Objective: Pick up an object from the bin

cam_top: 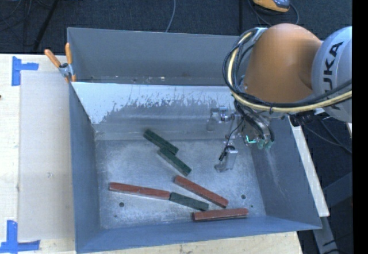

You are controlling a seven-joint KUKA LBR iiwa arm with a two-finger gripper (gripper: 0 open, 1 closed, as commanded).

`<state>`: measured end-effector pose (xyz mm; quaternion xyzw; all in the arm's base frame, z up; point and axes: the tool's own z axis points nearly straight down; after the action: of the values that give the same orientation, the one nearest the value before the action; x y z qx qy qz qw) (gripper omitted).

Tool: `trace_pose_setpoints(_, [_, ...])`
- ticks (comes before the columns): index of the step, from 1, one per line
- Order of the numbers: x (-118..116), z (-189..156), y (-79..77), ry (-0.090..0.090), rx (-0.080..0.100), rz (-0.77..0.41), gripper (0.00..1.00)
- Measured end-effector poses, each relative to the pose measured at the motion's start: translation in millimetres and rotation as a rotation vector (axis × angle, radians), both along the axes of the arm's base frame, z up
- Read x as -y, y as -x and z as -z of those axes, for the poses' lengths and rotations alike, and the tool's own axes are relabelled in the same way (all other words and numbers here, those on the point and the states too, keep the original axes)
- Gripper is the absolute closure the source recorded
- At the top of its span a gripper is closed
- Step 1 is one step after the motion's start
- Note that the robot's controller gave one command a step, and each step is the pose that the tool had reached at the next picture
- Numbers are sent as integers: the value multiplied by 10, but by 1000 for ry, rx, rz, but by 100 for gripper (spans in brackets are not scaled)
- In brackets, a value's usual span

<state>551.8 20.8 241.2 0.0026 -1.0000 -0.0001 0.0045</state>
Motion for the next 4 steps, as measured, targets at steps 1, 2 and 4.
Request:
trace_pose_setpoints(1, [-293,1552,324,-1,-1,-17,0])
trace_pose_setpoints(2, [-428,1701,349,1,10,118,0])
trace_pose_setpoints(4, [449,1705,304,0,7,117,100])
